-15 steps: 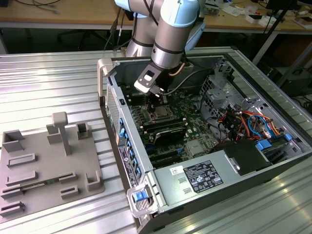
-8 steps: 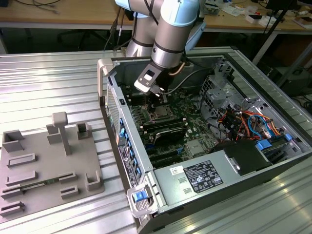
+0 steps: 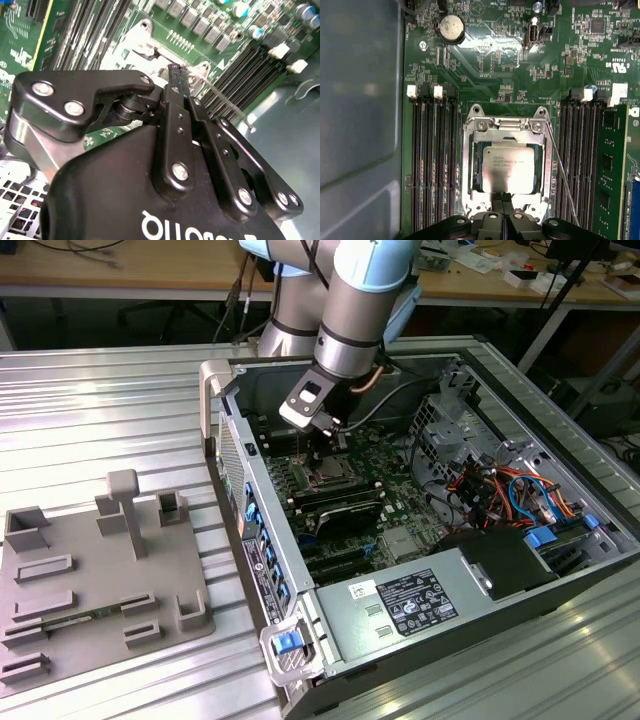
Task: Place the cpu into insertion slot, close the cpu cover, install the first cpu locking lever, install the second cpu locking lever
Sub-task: 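Close the cpu cover, then install the first cpu locking lever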
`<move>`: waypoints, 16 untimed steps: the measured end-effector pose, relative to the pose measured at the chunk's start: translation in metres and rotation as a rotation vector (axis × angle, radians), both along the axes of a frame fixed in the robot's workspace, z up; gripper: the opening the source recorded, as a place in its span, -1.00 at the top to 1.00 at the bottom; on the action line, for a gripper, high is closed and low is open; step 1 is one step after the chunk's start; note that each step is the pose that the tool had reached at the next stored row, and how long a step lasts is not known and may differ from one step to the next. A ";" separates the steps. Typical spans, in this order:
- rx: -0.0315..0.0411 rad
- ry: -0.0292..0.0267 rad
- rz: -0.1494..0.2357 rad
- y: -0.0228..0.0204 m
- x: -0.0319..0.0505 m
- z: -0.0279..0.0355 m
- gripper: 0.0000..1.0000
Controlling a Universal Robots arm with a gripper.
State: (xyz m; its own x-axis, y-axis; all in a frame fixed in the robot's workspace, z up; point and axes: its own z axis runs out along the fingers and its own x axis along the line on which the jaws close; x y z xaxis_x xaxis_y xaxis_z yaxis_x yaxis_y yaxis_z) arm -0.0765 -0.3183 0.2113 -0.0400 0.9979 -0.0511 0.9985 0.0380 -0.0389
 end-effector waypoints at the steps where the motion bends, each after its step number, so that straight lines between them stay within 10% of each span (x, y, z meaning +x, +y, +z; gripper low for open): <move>1: 0.0000 0.0000 0.000 0.0000 0.0023 0.0000 0.79; 4: 0.0000 0.0003 0.000 0.0000 0.0117 0.0000 0.79; 5: 0.0000 0.0011 0.000 0.0000 0.0272 0.0000 0.79; 16: 0.0000 0.0018 0.001 0.0000 0.0296 0.0114 0.79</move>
